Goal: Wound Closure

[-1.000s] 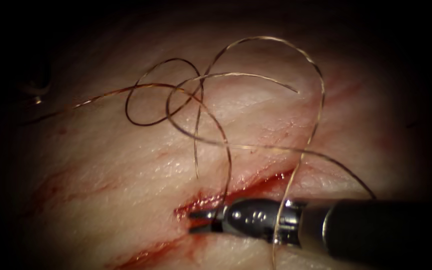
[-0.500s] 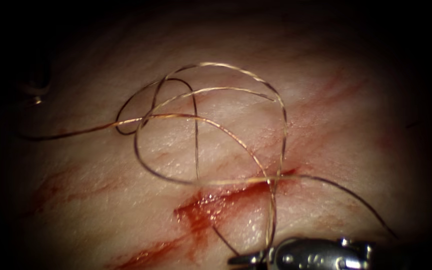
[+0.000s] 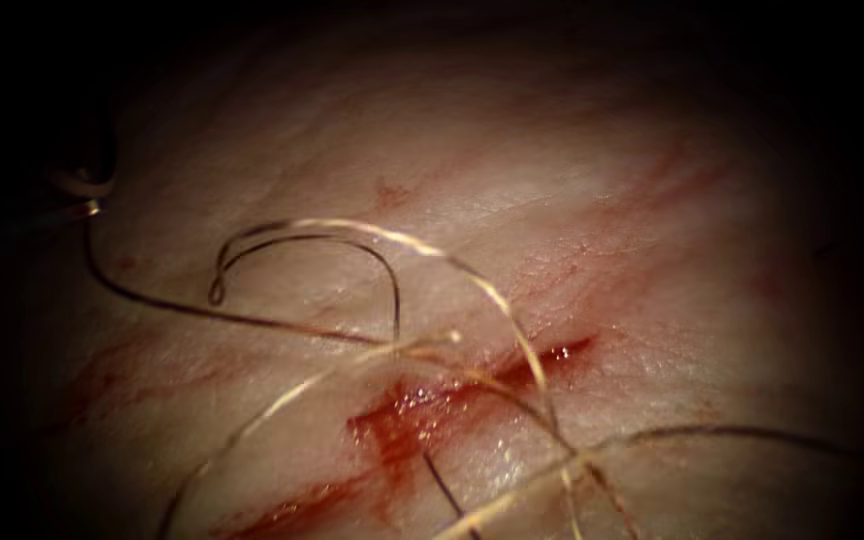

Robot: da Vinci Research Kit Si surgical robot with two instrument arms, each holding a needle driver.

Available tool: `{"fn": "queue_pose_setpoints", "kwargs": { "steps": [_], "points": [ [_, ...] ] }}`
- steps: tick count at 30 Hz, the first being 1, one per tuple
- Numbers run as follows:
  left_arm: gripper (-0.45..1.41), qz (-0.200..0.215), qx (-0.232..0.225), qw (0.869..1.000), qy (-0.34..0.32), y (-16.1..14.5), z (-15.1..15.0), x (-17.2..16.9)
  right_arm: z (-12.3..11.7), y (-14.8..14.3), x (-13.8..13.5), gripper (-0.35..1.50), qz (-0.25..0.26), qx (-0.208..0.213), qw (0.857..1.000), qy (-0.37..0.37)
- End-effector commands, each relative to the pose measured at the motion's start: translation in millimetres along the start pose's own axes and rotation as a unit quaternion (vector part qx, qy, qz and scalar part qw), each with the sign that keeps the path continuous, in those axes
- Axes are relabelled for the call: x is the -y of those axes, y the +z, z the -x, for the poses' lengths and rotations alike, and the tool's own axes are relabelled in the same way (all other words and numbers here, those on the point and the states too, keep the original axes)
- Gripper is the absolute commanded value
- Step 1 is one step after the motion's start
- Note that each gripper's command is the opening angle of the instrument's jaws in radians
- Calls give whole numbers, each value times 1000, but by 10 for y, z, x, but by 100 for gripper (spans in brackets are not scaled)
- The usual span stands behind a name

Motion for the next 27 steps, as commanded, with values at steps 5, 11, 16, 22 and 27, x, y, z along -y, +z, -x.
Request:
{"fn": "queue_pose_setpoints", "kwargs": {
  "steps": [5,11,16,22,27],
  "points": [
    [-45,4,1,1000,0,5,6,-3,-25,3,22,20,-25,-10,1000,-3],
    [-45,5,2,1000,0,5,7,-3,-4,-23,0,145,37,-2,999,6],
    [-45,13,10,1000,8,-5,16,-15,41,-84,-32,148,76,1,997,23],
    [-45,28,23,999,-1,-20,50,-42,94,-171,-70,148,148,16,988,53],
    [-45,38,31,999,-16,-18,89,-55,124,-230,-108,148,224,6,971,79]
  ]
}}
